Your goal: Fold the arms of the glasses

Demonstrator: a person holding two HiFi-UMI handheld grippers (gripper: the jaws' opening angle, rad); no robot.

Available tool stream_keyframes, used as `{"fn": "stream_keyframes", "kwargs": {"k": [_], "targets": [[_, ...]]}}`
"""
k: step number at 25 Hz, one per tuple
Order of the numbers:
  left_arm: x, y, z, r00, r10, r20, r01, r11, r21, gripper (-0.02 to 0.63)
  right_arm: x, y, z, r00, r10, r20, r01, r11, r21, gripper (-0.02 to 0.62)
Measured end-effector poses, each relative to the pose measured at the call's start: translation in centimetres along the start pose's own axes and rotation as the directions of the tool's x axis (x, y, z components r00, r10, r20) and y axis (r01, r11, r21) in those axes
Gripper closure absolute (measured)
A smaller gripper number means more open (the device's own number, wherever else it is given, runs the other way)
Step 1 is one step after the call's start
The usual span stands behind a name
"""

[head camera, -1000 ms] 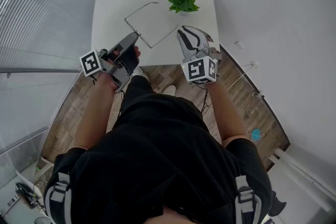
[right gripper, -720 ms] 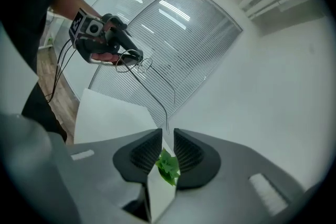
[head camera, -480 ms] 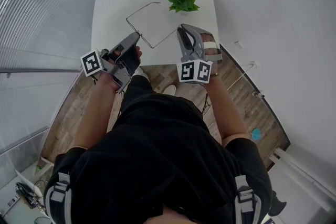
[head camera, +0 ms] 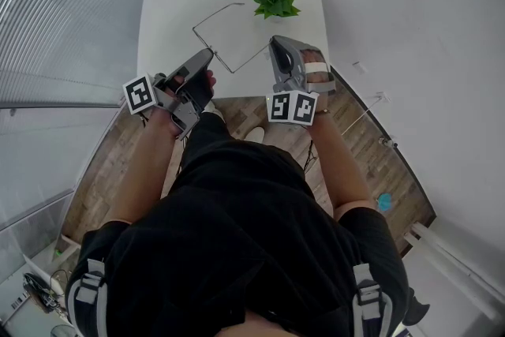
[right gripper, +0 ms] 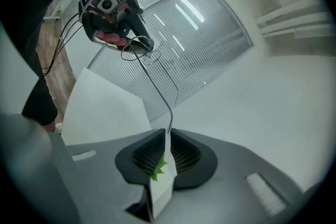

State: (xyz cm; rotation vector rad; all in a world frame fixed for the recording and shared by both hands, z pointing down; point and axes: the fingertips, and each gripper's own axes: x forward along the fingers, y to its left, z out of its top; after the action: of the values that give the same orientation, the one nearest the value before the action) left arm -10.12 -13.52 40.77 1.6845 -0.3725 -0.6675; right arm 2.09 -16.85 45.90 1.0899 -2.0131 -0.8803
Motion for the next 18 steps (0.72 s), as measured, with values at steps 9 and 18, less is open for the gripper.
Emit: {"fn": "stream_keyframes", "kwargs": {"k": [9,18], "targets": [[0.2,-0.1,-0.5,1.0,0.014,-0.016,-0.014,1.0,-0.009,0.595,-0.4,-0.4,0.1,1.0,0.0,0.002,0.0,0.998,-0.063,0.554],[0.6,0.8,-1.8,0.998,0.026,-0.059,-0.027,0.999,-0.024,0.595,-0.7,-0.1,-0.1,1.0,0.009,0.013,-0.007,0.993,-0.119,0.554]]}}
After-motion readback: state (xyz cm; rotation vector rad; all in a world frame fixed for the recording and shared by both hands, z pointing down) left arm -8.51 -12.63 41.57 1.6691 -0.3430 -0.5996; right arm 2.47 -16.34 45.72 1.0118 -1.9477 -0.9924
